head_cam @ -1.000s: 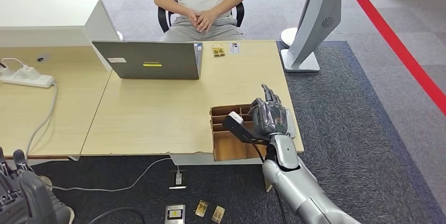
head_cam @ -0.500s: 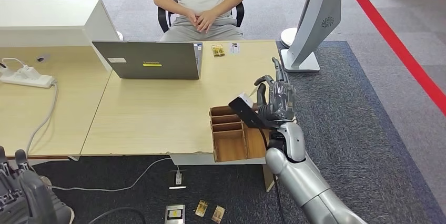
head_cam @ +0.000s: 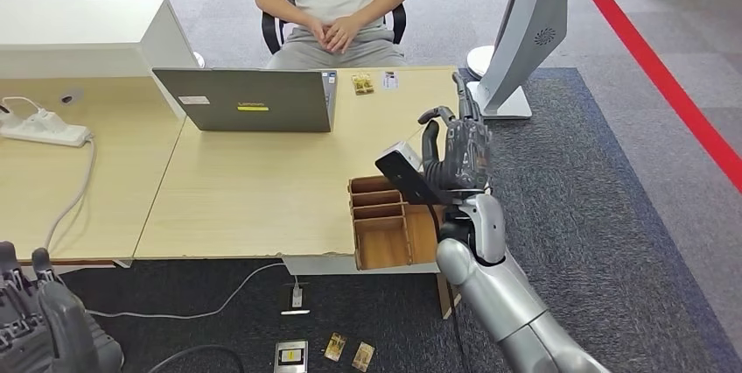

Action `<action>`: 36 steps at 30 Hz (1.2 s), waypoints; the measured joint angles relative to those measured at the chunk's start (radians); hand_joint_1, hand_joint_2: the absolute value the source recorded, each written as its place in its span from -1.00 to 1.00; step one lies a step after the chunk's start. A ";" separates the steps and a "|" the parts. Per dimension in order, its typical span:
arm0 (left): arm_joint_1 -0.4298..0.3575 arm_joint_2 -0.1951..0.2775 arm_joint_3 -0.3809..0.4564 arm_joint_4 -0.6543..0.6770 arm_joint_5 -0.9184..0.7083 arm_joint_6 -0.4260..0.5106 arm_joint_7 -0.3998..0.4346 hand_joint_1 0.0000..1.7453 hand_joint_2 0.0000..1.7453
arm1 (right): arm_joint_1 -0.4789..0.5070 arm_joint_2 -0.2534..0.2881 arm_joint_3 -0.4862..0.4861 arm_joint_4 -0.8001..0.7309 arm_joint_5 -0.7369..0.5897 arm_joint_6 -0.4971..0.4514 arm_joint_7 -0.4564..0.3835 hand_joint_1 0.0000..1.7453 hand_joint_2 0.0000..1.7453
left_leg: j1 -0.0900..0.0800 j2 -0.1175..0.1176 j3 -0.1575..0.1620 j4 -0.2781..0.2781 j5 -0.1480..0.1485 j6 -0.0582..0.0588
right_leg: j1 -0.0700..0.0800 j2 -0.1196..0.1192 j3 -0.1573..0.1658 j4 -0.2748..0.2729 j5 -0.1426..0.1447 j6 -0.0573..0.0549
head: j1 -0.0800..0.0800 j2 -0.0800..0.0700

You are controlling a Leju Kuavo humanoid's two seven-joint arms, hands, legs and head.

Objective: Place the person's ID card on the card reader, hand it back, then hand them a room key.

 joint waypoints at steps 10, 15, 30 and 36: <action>-0.024 0.000 0.000 0.012 0.021 0.000 0.000 -1.00 1.00 | -0.090 0.080 0.005 0.158 0.082 -0.064 0.028 1.00 1.00 | 0.000 0.000 0.000 0.000 0.000 0.000 | 0.000 0.000 0.000 0.000 0.000 0.000 | 0.000 0.000; -0.036 0.000 0.000 0.012 0.024 0.000 0.000 -1.00 1.00 | -0.119 0.106 0.006 0.221 0.112 -0.068 0.045 1.00 1.00 | 0.000 0.000 0.000 0.000 0.000 0.000 | 0.000 0.000 0.000 0.000 0.000 0.000 | 0.000 0.000; -0.043 -0.005 0.000 0.017 -0.021 0.000 0.000 -1.00 1.00 | -0.156 0.177 0.012 0.367 0.135 -0.079 0.034 1.00 1.00 | 0.000 -0.001 0.000 0.000 0.000 0.000 | 0.000 0.000 0.000 0.000 0.000 0.000 | 0.000 0.000; -0.038 -0.013 0.000 0.019 -0.037 0.000 0.000 -1.00 1.00 | -0.170 0.201 0.013 0.409 0.129 -0.083 0.019 1.00 1.00 | 0.000 0.000 0.000 0.000 0.000 0.000 | 0.000 0.000 0.000 0.000 0.000 0.000 | 0.000 0.000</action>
